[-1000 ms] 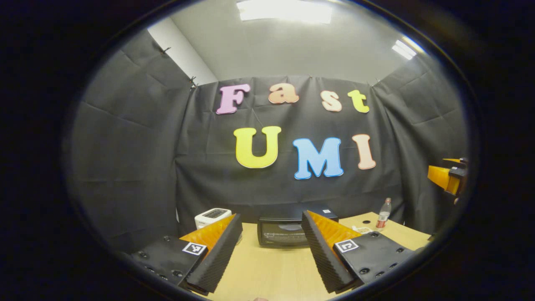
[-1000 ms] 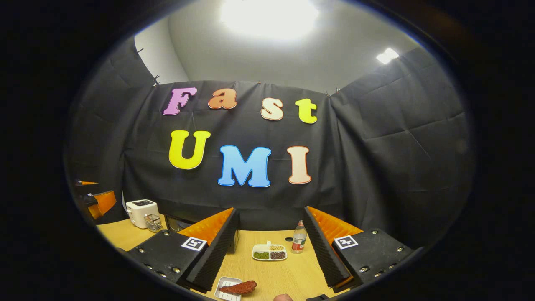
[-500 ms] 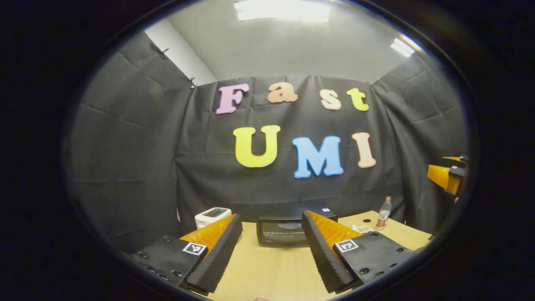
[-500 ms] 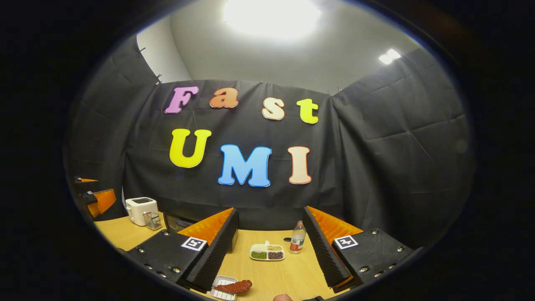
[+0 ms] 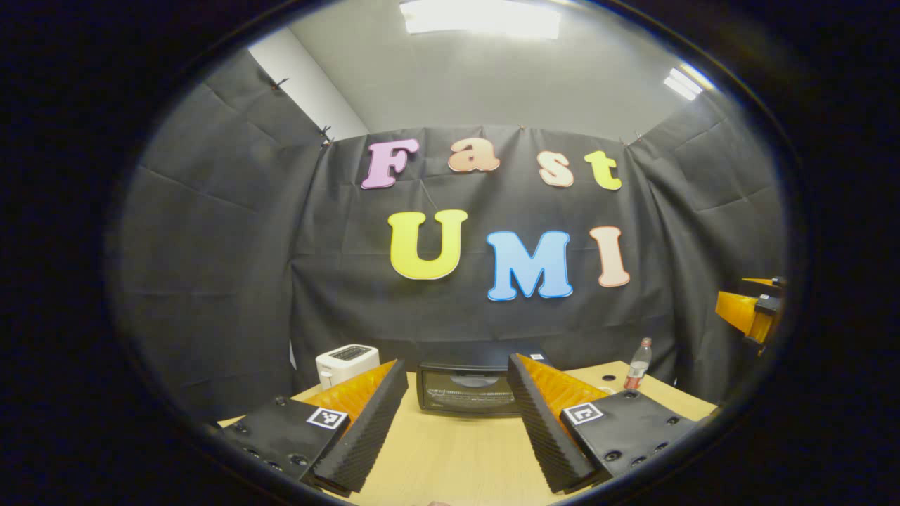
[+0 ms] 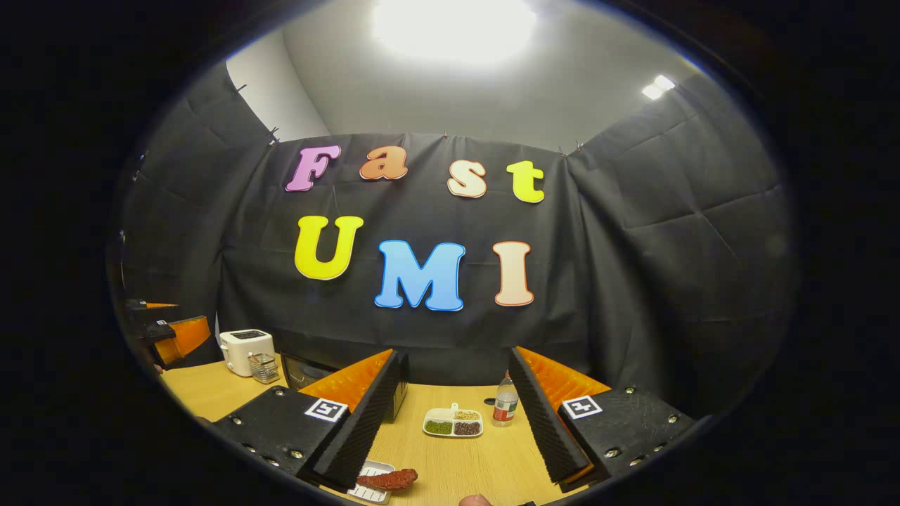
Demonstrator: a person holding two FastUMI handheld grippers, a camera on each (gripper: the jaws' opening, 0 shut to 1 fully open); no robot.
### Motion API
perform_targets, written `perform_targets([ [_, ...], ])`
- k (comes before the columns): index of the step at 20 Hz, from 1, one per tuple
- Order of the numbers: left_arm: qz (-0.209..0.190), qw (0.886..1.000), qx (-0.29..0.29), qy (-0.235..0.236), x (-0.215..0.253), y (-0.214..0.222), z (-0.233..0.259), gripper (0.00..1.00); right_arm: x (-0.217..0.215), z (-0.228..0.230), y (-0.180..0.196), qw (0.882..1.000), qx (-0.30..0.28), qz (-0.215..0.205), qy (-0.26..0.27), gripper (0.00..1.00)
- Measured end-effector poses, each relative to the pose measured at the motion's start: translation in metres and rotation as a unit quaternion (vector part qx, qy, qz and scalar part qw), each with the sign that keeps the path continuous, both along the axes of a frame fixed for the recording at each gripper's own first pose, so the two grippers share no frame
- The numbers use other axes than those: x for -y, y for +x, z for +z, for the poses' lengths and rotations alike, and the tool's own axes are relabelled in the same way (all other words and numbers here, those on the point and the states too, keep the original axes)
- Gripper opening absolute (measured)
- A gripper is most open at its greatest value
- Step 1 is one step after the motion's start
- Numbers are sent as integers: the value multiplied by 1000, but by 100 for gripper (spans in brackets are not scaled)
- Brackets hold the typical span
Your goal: Open the electric oven with the left hand, put the food in, and close the electric oven.
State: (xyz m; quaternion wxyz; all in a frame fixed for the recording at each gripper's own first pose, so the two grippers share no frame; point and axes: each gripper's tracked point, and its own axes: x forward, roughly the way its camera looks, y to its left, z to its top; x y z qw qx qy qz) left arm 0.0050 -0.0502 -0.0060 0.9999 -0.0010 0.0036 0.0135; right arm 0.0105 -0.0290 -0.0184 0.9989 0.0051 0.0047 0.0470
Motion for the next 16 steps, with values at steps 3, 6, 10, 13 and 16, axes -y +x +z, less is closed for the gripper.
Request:
perform_targets([
  [3, 1, 1000, 2, 5, 1, 11, 2, 100, 14, 2, 2, 1000, 9, -8, 5, 95],
  [6, -6, 1000, 8, 2, -3, 32, 5, 100, 18, -2, 3, 1000, 4, -17, 7, 95],
  [10, -27, 1000, 11, -3, -5, 79, -1, 100, 17, -5, 11, 999, -3, -41, 16, 95],
  [13, -46, 999, 16, 0, -5, 122, -7, 100, 11, -2, 19, 998, 0, -62, 29, 95],
  [16, -66, 998, 11, -3, -1, 162, -22, 100, 6, -4, 28, 996, -5, -86, 30, 95],
])
